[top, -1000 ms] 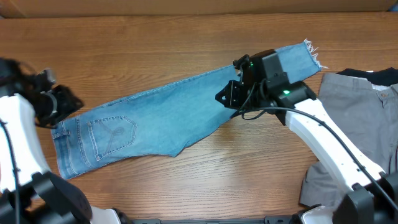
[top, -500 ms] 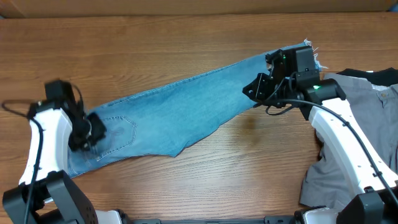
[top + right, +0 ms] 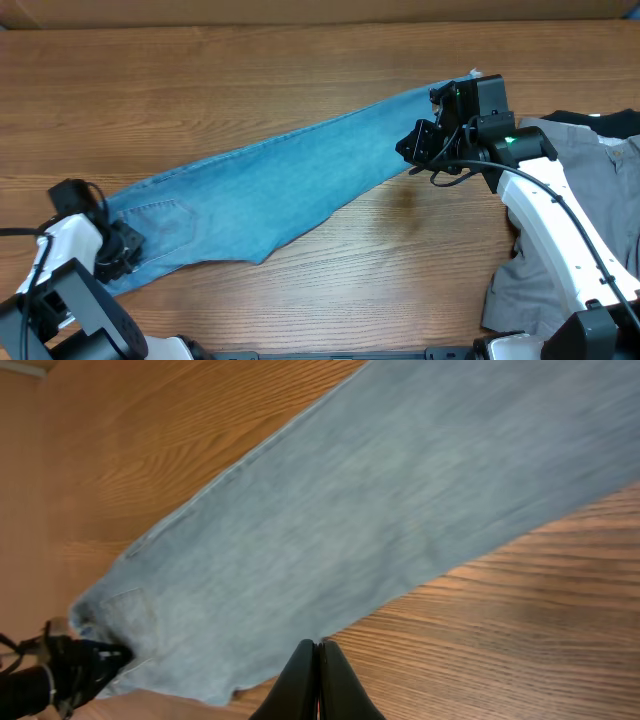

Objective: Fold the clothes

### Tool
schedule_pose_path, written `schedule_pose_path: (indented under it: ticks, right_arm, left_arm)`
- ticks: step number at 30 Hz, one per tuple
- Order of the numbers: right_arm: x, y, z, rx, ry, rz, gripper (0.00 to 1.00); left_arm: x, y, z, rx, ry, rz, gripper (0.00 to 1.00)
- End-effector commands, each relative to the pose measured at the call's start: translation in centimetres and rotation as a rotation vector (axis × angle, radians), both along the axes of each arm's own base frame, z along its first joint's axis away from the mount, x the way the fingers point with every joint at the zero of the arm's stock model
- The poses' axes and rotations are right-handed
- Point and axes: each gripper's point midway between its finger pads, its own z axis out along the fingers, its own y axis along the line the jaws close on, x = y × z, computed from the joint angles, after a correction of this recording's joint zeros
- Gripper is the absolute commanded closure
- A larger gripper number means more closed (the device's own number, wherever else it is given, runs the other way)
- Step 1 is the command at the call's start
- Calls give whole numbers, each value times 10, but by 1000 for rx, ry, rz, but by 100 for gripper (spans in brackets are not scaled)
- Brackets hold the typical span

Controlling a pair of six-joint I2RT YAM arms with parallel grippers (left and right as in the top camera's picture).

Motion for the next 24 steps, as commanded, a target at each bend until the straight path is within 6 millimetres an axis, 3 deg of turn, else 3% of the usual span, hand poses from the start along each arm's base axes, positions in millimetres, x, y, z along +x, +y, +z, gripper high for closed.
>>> schedule_pose_path:
  ticks: [1,6,9,13,18,22,24]
  right_arm:
    - [7,-7,15,-38,-67,-19,96]
    - [22,-29,8,-155,-104,-99,90]
    - [43,-42,-4,-234,-135,-158,89]
    - [69,-54,-23,-245,-149,-199,89]
    - [101,-97,-41,-222,-161,-299,87]
    - [115,-135,-47,-146,-164,-352,71]
    - [120,-150,-51,-128,-161,-351,53]
  left_arm:
    - [-29,24,-27,8,69,107,75]
    - [23,47,-6,10,-119,2,67]
    - [49,70,25,62,-173,-19,58]
    - [68,82,55,78,-215,-52,48]
    - [90,82,89,42,-280,-136,27]
    - [104,74,112,-6,-338,-205,24]
    - [107,69,121,-33,-355,-234,23]
